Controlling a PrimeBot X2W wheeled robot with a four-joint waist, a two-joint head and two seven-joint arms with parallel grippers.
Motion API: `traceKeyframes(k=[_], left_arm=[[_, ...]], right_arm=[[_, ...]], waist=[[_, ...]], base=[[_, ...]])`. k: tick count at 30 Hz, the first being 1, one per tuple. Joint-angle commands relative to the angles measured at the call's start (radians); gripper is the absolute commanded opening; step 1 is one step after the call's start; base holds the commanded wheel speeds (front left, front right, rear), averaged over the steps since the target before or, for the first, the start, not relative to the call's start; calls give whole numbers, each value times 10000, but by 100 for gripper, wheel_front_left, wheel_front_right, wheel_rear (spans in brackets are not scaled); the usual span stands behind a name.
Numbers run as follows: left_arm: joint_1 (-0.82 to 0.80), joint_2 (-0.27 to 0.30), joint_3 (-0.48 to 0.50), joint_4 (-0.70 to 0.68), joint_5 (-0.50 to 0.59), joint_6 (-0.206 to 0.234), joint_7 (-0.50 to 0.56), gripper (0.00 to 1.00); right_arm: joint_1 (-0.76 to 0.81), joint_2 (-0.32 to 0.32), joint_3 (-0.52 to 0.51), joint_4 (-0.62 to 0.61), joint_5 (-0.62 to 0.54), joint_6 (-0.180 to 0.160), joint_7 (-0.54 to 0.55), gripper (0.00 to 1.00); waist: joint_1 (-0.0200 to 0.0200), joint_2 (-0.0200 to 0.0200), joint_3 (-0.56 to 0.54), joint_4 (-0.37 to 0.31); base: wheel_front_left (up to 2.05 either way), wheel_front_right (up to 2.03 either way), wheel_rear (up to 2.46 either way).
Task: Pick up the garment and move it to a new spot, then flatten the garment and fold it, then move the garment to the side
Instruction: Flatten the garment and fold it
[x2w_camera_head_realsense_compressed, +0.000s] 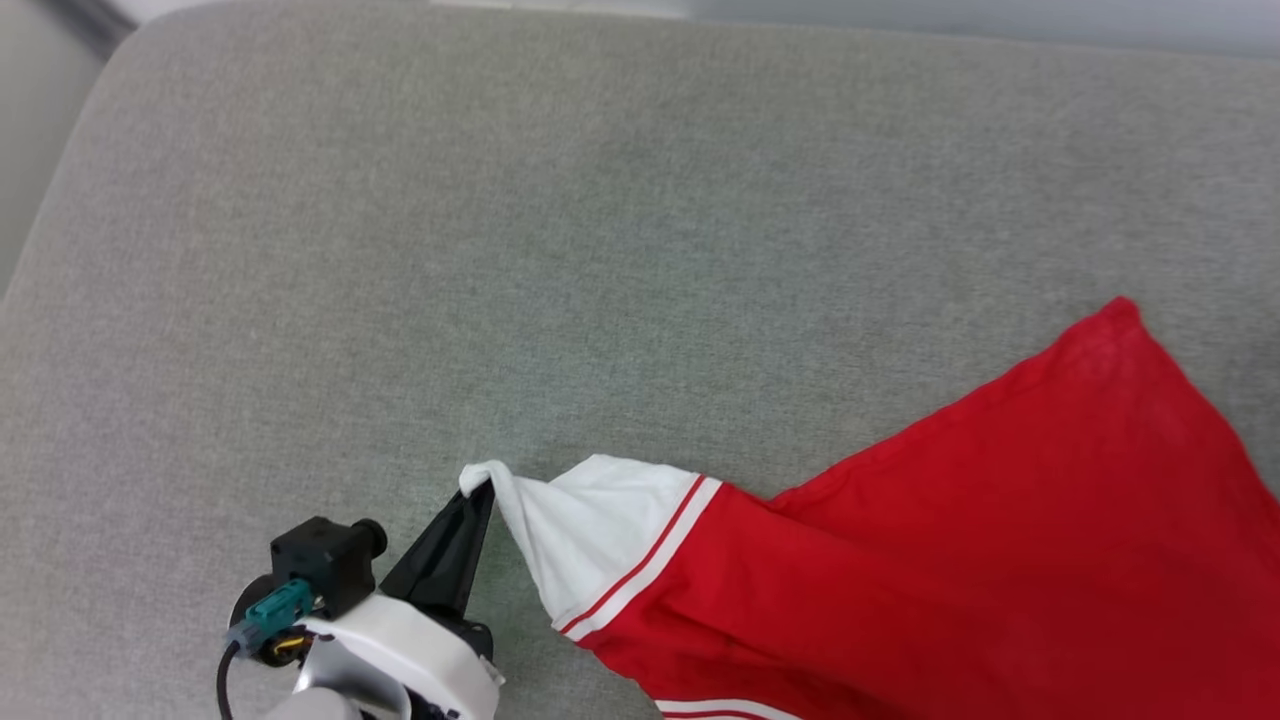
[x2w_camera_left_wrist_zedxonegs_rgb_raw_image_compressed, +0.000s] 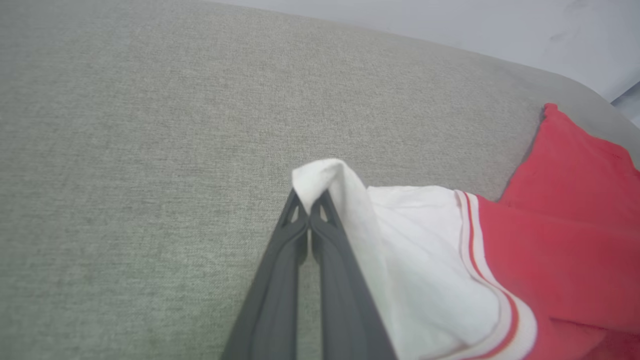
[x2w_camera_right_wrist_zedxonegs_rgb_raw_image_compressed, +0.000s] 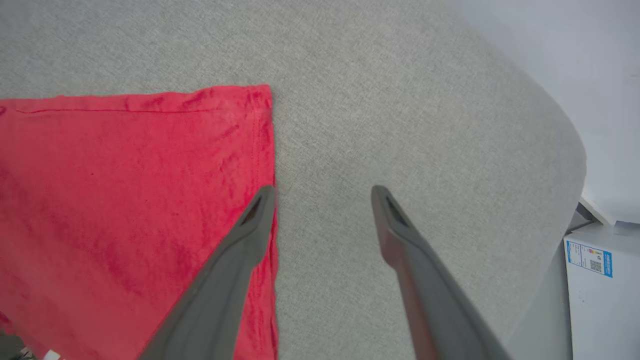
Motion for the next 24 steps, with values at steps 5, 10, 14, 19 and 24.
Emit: traceKeyframes(k=[5,10,14,19,24], left_arm=[[-752,-455,-121,163,285,-266,-73,0],[-976,-620,-102,252,374,-362,-89,0],[-1090,-742,-122,353,408,-408,-95,0],[-1116,-886,-77,555,437,-503,-113,0],[-1079,-841,90,711,506,-572,-139,0]], right_arm=[[-2534,1567,1921,1623,-1208,-4,947,100],[-3112,2071,2788,2661,-1592,-4,824,100],[-2911,2265,3259,3185,-1497,-4,646,100],[-2434,2161,4254,3641,-1263,15,645,0],[-3015,2136,4051,3564,-945,-3,-362,0]], waist=[[-1,0,1055,721],[-1,0,1391,911],[-1,0,1473,1003],[-1,0,1433,928],[-1,0,1017,649]], base=[[0,0,0],[0,0,0],[0,0,0],[0,0,0],[0,0,0]])
